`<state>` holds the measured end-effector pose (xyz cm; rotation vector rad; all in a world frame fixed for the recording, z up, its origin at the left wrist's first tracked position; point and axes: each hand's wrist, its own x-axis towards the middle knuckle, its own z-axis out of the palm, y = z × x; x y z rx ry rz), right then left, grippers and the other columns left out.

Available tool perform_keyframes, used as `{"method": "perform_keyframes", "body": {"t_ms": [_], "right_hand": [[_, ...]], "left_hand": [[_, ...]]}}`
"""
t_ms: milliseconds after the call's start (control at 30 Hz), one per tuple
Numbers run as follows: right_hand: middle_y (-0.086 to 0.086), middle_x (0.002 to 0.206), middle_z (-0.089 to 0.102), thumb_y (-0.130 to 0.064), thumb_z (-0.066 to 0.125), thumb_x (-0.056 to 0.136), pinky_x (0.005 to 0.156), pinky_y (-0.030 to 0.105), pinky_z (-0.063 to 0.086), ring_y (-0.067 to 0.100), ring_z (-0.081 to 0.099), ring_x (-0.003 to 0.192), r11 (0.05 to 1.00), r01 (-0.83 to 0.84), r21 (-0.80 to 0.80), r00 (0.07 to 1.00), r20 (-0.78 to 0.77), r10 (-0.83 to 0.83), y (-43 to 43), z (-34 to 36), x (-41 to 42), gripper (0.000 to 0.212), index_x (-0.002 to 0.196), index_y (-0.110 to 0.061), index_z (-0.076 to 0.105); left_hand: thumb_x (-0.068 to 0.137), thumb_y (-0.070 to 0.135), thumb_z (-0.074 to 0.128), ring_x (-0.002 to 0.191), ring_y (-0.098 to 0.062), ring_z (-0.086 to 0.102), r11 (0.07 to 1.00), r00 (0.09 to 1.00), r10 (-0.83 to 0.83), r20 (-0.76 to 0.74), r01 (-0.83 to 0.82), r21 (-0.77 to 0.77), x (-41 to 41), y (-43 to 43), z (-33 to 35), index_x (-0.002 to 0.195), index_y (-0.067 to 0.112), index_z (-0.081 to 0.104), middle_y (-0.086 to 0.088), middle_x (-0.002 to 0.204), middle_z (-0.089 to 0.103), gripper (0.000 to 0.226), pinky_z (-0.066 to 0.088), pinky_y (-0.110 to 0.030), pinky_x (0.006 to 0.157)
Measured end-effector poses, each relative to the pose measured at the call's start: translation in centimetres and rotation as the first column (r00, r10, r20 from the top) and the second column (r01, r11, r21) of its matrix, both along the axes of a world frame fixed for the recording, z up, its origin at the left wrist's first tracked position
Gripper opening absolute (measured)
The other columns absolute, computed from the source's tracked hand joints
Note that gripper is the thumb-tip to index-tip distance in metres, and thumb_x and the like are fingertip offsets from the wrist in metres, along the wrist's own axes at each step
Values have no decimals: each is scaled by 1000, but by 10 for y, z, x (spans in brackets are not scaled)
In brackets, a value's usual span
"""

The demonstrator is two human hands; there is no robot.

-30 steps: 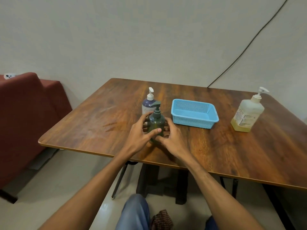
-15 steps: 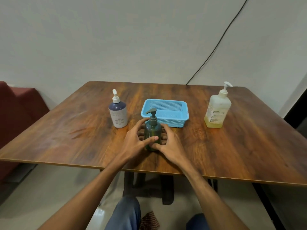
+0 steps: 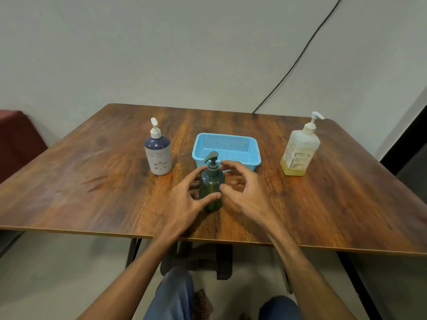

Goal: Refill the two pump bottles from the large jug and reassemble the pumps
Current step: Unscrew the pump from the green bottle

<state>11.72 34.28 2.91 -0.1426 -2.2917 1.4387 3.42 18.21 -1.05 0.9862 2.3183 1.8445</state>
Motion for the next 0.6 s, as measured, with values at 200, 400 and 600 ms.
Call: {"method": "perform_keyframes", "body": {"t_ms": [200, 400, 600], "right_hand": [[-10, 96, 66, -37, 87, 74, 70, 13, 48, 2, 60, 87, 971, 197, 137, 979, -78, -187, -28, 17, -20, 34, 97, -21, 69], [-5, 80, 63, -27, 89, 74, 64, 21, 50, 7, 59, 73, 962, 267, 47, 957, -133, -259, -43, 10, -38, 25, 84, -16, 68], [-2, 91, 66, -14, 80, 83, 77, 24, 47, 10, 61, 87, 988, 120, 96, 991, -70, -113, -33, 13, -38, 15, 95, -13, 72]], "left_hand": [[76, 31, 87, 116, 0, 60, 999, 999, -2, -33, 4, 33, -8, -6, -4, 144, 30, 50, 14, 132, 60, 77, 53, -15, 90], [71, 37, 89, 112, 9, 58, 999, 999, 15, -29, -13, 49, -14, -15, -8, 137, 42, 47, 28, 119, 57, 78, 52, -11, 88], [71, 38, 90, 112, 2, 61, 996, 999, -27, 21, 25, 87, -19, -15, -12, 143, 32, 53, 19, 122, 61, 81, 54, -14, 87]]}}
